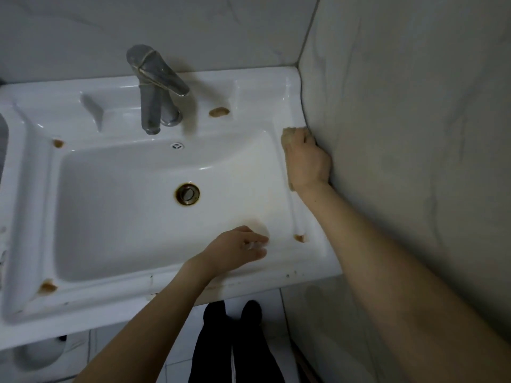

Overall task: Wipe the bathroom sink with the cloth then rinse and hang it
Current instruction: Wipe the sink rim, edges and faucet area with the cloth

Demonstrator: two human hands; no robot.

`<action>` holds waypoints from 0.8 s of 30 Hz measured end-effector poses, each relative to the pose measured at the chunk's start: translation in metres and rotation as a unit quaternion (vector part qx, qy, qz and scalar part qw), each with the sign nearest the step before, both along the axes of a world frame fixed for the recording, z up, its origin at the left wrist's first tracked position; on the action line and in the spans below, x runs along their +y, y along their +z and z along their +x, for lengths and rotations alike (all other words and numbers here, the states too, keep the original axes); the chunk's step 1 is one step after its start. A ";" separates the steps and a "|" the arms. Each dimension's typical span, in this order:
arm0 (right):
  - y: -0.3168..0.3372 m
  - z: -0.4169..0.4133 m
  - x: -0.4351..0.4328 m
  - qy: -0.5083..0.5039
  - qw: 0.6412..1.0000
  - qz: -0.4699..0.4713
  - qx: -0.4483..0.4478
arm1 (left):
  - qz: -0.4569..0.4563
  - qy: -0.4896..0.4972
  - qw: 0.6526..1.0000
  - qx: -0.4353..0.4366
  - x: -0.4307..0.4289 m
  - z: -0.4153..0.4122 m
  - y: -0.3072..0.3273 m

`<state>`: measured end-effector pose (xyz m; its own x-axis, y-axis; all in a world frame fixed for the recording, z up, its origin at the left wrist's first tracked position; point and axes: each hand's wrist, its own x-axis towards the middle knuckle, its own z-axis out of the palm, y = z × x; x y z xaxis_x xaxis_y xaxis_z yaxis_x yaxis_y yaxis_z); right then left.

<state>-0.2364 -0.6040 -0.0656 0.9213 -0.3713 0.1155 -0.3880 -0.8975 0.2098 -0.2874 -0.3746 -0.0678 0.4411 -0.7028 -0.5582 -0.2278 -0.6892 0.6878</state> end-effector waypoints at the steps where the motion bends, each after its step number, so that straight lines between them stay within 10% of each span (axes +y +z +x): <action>1: 0.002 0.001 -0.002 0.011 1.000 -0.010 -0.001 | 0.001 0.004 1.000 0.006 -0.001 0.000 -0.001; 11: -0.010 -0.145 0.045 0.056 0.994 0.093 -0.026 | 0.012 -0.007 1.000 0.008 -0.003 -0.001 0.010; 16: -0.017 -0.072 0.032 0.137 0.990 -0.012 0.003 | 0.013 -0.014 1.000 -0.002 -0.005 0.001 0.002; 24: -0.011 0.056 0.005 0.069 0.990 0.122 -0.032 | -0.016 -0.013 1.000 -0.016 -0.001 0.002 -0.010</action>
<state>-0.1803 -0.5991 -0.0764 0.9587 -0.2667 0.0985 -0.2640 -0.9637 -0.0405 -0.2857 -0.3759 -0.0774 0.4392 -0.7319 -0.5210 -0.2679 -0.6602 0.7017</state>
